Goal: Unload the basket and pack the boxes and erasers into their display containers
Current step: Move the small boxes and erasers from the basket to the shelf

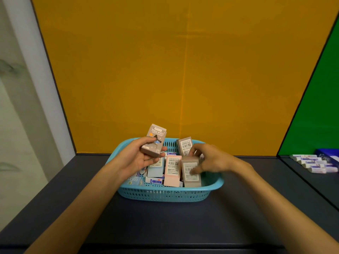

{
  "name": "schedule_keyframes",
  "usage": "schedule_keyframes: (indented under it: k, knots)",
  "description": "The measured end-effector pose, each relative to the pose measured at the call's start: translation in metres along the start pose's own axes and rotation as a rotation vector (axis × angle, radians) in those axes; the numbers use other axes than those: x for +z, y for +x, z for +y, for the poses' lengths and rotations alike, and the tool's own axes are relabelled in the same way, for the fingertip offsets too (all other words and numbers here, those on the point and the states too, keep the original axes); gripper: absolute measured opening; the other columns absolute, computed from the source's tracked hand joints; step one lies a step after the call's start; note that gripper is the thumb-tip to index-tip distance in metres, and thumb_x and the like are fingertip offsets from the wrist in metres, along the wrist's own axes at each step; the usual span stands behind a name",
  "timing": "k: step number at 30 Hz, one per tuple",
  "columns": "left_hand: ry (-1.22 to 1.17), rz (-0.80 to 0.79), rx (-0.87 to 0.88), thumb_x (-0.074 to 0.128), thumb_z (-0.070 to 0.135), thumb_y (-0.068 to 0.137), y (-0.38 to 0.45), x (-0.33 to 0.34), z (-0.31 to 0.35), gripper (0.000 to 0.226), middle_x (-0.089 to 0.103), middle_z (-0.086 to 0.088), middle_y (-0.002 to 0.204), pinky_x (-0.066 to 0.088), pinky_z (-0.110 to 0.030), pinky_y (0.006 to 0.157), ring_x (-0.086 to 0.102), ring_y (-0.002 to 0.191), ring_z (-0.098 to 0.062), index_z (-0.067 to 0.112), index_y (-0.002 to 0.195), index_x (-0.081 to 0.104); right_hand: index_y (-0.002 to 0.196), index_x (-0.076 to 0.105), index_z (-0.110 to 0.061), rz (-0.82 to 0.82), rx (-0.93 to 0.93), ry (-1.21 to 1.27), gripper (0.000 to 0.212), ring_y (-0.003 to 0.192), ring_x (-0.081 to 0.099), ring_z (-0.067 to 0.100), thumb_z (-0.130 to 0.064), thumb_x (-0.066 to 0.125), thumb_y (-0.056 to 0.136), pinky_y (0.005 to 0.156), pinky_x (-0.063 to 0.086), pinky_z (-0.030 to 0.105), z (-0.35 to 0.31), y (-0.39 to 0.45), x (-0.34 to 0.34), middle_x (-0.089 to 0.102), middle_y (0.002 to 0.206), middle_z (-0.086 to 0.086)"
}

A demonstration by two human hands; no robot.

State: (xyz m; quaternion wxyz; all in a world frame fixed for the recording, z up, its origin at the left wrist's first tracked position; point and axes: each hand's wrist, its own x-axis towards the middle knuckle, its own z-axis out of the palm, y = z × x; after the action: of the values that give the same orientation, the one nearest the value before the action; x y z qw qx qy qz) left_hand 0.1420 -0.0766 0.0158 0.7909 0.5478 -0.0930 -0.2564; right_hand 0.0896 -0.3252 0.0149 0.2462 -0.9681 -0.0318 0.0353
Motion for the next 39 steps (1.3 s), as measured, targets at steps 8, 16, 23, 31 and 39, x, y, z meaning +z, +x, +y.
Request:
schedule_keyframes:
  k: [8,16,23,31,39]
  knots:
    - [0.005,-0.026,-0.005,0.058,0.023,0.095,-0.006,-0.007,-0.003,0.035,0.071,-0.021,0.114,0.052,-0.032,0.074,0.070,0.095,-0.029,0.012,0.127,0.056,0.116,0.058,-0.007,0.053,-0.042,0.771,0.033,0.093,0.073,0.033,0.005,0.068,0.087,0.058,0.062,0.032,-0.015,-0.008,-0.004,0.060,0.127,0.009]
    - [0.015,0.002,0.014,0.060,0.025,0.095,-0.010,-0.022,-0.003,0.032,0.072,-0.019,0.112,0.050,-0.033,0.071,0.072,0.087,-0.028,0.011,0.124,0.059,0.075,0.048,-0.016,0.228,0.011,0.784,0.030,0.086,0.069,0.023,-0.013,0.077,0.084,0.069,0.054,0.032,-0.023,0.000,0.013,0.068,0.090,0.011]
    - [0.180,0.013,0.116,0.068,0.029,0.092,-0.010,-0.027,-0.012,0.032,0.072,-0.010,0.116,0.053,-0.034,0.073,0.069,0.099,-0.022,0.021,0.123,0.066,0.103,0.054,-0.006,0.322,0.097,0.945,0.030,0.081,0.069,0.026,0.006,0.071,0.083,0.072,0.057,0.037,-0.034,0.000,0.022,0.067,0.096,0.019]
    - [0.423,-0.149,0.286,0.066,0.026,0.094,-0.012,0.015,-0.023,0.025,0.074,0.013,0.109,0.051,-0.018,0.082,0.068,0.103,-0.005,0.028,0.118,0.067,0.114,0.057,0.003,0.440,0.135,0.861,0.029,0.090,0.068,0.027,0.002,0.065,0.087,0.079,0.058,0.035,-0.024,-0.049,0.020,0.058,0.119,0.033]
    - [0.387,-0.324,0.239,0.072,0.012,0.089,-0.007,0.102,-0.072,0.029,0.074,0.012,0.101,0.055,-0.015,0.076,0.070,0.096,-0.001,0.030,0.110,0.064,0.113,0.056,0.002,0.605,0.235,0.862,0.035,0.102,0.070,0.030,-0.004,0.074,0.082,0.094,0.054,0.056,0.022,-0.148,0.006,0.066,0.114,0.024]
